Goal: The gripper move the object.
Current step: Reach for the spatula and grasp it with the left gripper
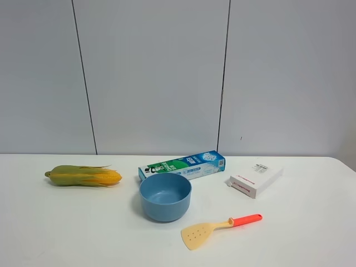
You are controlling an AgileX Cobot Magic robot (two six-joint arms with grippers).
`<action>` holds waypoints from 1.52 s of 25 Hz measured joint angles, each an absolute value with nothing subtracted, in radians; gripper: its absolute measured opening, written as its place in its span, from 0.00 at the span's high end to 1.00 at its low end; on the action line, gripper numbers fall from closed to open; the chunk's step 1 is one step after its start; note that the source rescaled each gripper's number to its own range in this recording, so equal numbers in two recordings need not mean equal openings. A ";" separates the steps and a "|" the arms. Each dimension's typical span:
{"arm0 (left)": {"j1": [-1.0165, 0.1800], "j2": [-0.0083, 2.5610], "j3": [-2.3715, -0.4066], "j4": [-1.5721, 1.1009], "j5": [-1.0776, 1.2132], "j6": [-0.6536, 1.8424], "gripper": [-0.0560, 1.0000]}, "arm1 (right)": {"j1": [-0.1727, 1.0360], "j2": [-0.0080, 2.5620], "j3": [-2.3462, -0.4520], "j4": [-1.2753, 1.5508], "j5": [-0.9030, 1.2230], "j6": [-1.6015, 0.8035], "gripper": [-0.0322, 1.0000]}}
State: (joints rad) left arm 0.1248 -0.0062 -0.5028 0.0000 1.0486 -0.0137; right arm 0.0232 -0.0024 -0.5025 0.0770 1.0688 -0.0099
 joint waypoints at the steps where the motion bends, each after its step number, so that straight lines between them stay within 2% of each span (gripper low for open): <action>1: 0.125 -0.006 -0.503 0.000 1.049 -0.014 0.00 | 0.023 -0.002 -0.503 0.077 1.069 -0.010 0.00; 35: 0.125 -0.006 -0.503 0.000 1.049 -0.014 0.00 | 0.023 -0.002 -0.503 0.077 1.069 -0.010 0.00; 38: 0.125 0.011 -0.503 -0.069 1.049 -0.006 0.00 | 0.023 -0.002 -0.503 0.077 1.069 -0.010 0.00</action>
